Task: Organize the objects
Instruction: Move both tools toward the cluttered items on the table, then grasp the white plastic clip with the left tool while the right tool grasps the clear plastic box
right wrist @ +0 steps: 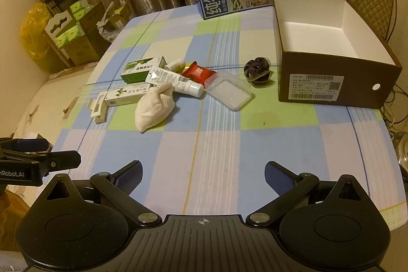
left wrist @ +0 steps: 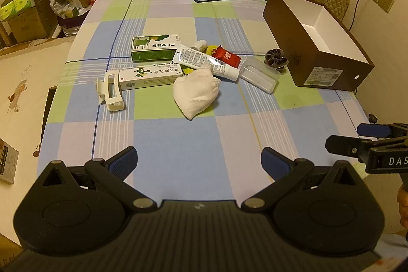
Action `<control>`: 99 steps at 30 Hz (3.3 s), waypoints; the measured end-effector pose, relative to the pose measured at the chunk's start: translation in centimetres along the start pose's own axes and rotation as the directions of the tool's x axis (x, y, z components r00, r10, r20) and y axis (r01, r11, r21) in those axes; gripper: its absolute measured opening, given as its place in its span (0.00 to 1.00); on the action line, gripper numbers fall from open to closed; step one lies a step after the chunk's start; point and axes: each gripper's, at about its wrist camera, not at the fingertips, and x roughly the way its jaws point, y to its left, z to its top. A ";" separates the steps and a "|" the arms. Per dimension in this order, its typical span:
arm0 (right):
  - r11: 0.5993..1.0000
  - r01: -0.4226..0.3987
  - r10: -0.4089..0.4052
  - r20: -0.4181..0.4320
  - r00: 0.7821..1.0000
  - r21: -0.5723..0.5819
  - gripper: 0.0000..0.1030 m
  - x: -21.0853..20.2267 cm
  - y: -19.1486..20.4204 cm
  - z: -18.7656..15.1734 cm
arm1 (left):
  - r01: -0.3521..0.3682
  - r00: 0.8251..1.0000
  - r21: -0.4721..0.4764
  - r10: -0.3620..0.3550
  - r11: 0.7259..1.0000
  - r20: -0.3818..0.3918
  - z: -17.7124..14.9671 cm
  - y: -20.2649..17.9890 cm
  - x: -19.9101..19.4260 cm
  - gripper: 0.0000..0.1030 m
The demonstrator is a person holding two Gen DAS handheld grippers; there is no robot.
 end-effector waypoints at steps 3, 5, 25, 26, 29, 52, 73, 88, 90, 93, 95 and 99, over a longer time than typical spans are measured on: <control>1.000 -0.006 0.006 -0.004 1.000 -0.006 0.97 0.2 -0.3 0.3 | -0.005 1.000 -0.008 0.005 1.000 -0.001 0.2 -0.2 0.2 0.99; 1.000 -0.010 0.010 -0.008 1.000 -0.011 0.97 0.4 -0.5 0.6 | -0.009 1.000 -0.015 0.009 1.000 -0.002 0.3 -0.4 0.3 0.99; 0.987 -0.066 0.064 -0.017 0.998 -0.147 0.97 3.3 -3.3 4.6 | -0.075 0.997 -0.114 0.074 0.991 -0.018 2.5 -2.2 2.4 0.99; 0.985 -0.072 0.070 -0.016 0.997 -0.158 0.97 3.6 -3.5 4.9 | -0.081 0.997 -0.124 0.080 0.989 -0.018 2.6 -2.2 2.6 0.99; 0.977 -0.092 0.092 -0.009 0.996 -0.192 0.97 4.5 -3.9 5.9 | -0.102 0.995 -0.149 0.100 0.984 -0.021 2.9 -2.3 2.9 0.99; 0.826 -0.272 0.241 -0.128 0.962 -0.494 0.76 14.8 -4.9 12.4 | -0.365 0.927 -0.434 0.364 0.824 -0.089 2.2 -0.1 5.1 0.99; 0.885 -0.120 0.035 -0.193 0.981 -0.450 0.63 22.5 -3.0 12.9 | -0.299 0.954 -0.318 0.276 0.900 -0.116 3.7 9.8 9.0 0.99; 0.981 0.030 -0.063 -0.164 0.984 -0.194 0.51 19.6 -4.3 8.8 | -0.199 0.978 -0.184 0.182 0.963 -0.103 7.3 14.2 14.7 0.94; 0.987 0.053 -0.078 -0.164 0.983 -0.152 0.51 18.7 -5.0 8.2 | -0.199 0.977 -0.164 0.181 0.966 -0.115 7.6 14.5 15.8 0.90; 0.991 0.083 -0.099 -0.165 0.981 -0.102 0.51 17.5 -6.0 7.5 | -0.200 0.975 -0.152 0.180 0.968 -0.131 8.1 15.1 17.3 0.85; 0.992 0.102 -0.113 -0.161 0.981 -0.076 0.51 16.9 -6.6 7.0 | -0.204 0.972 -0.144 0.184 0.968 -0.143 8.3 15.6 18.1 0.76; 0.992 0.125 -0.128 -0.163 0.978 -0.030 0.51 16.0 -7.3 6.6 | -0.198 0.972 -0.118 0.179 0.973 -0.153 8.3 16.3 19.1 0.64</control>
